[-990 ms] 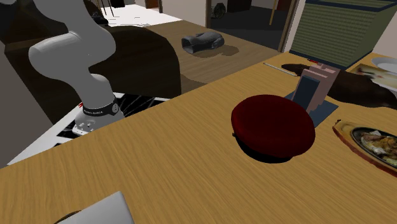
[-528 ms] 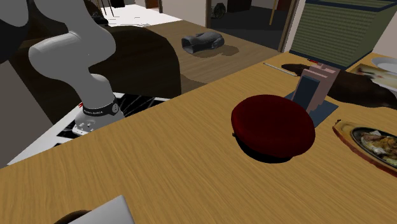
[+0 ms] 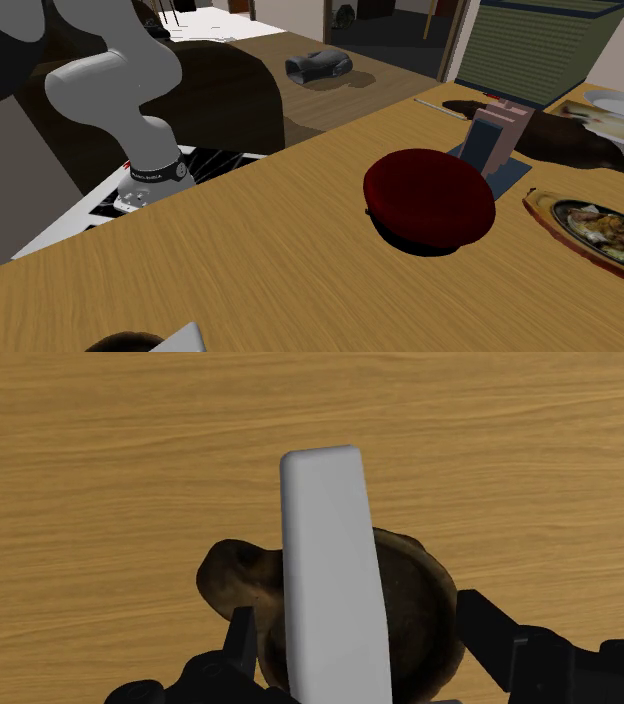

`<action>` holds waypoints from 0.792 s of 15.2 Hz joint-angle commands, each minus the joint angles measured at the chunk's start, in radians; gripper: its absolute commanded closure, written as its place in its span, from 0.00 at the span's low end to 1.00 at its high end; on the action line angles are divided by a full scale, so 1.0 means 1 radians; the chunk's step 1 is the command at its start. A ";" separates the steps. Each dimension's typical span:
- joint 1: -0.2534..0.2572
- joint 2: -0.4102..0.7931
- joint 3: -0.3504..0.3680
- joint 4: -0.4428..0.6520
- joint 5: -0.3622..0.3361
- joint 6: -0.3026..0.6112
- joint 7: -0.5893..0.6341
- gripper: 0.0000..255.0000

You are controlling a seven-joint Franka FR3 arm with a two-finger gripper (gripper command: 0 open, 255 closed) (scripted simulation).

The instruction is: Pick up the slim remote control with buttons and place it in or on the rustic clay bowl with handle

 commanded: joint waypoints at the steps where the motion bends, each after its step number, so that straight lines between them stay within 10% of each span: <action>1: 0.002 -0.013 -0.002 0.023 -0.012 -0.031 0.008 0.00; 12: 0.006 -0.040 -0.004 0.094 -0.036 -0.120 0.025 0.00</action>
